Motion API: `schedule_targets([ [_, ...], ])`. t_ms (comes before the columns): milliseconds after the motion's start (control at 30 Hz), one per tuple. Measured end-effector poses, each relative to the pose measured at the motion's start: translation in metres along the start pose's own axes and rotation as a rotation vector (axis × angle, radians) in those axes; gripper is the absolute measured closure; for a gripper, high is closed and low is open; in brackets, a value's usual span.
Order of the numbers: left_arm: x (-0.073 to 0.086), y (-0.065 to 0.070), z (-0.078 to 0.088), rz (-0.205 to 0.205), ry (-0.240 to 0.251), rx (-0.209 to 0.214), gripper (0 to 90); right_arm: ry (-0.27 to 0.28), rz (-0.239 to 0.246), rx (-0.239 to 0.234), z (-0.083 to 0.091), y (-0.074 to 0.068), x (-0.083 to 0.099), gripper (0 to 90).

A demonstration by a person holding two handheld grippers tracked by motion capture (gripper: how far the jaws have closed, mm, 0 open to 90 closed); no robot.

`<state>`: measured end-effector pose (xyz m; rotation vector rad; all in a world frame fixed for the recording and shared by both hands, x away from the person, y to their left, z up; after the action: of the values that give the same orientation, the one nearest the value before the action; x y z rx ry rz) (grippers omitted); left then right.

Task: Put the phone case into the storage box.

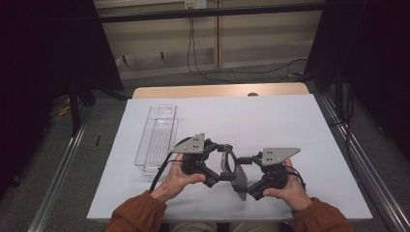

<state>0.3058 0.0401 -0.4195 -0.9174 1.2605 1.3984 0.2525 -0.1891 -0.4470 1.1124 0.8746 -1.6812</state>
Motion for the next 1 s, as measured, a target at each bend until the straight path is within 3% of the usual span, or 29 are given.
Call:
schedule_targets([
  [267,-0.004,0.002,0.002,0.005,0.002,-0.027,12.1,0.015,-0.001,0.033,0.002,0.001,0.000,2.5],
  [333,-0.004,0.003,0.003,0.015,0.029,-0.042,12.0,0.020,-0.005,0.035,0.004,0.001,0.000,2.4],
  [533,-0.007,0.003,0.011,0.022,0.034,-0.073,12.1,0.028,-0.030,0.085,0.009,0.004,0.005,1.8],
  [767,-0.010,0.003,0.019,0.030,0.033,-0.111,12.1,0.051,-0.066,0.188,0.019,0.009,0.009,0.9],
  [900,-0.010,0.003,0.023,0.045,0.045,-0.125,12.1,0.061,-0.111,0.280,0.024,0.012,0.009,1.4],
  [1000,-0.010,0.002,0.025,0.054,0.065,-0.141,12.1,0.070,-0.104,0.323,0.027,0.013,0.011,0.8],
])
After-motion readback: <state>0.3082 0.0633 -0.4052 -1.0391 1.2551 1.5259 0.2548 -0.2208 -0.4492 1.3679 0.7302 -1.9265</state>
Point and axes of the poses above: each handheld gripper's, and its own axes: z roughly backward along the jaws, x roughly out of its underside, y roughly to its right, the point moved 1 cm from there along -z, roughly forward along the jaws, and after that the axes turned 6 degrees about z, right-handed, at the moved point
